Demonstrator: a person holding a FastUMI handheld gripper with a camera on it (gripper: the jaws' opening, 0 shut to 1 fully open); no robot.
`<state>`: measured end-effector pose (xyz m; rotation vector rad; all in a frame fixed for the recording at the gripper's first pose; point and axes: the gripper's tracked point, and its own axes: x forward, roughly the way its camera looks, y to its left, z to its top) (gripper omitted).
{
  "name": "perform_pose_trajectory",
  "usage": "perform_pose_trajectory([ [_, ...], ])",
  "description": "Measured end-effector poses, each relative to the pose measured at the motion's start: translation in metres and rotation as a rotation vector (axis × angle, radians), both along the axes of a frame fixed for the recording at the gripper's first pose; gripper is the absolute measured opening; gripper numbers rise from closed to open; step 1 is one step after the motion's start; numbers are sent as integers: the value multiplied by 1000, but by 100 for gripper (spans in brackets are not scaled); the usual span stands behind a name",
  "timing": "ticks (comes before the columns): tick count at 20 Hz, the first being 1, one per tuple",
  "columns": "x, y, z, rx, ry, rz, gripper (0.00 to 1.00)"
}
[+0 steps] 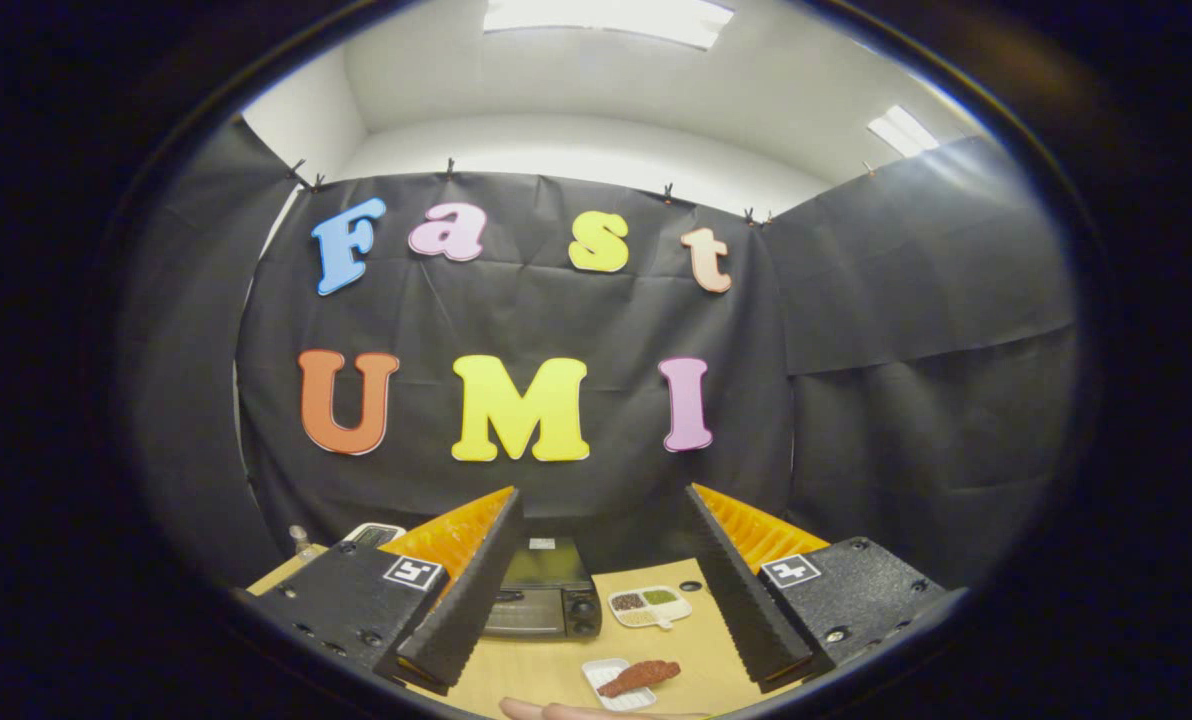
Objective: Open the toaster oven, put the food inside, and close the toaster oven door.
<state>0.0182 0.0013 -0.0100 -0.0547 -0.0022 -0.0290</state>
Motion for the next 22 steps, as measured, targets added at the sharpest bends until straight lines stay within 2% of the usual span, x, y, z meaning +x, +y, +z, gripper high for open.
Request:
perform_pose_trajectory([
  [3, 27, 16, -18, -7, 24, 47, 100],
  [10, 117, 34, -106, -20, 229, 47, 100],
  [13, 152, 54, -148, -27, 321, 79, 100],
  [18, 189, 97, -226, -24, 492, 155, 100],
  [22, 204, 130, -263, 16, 564, 208, 100],
])
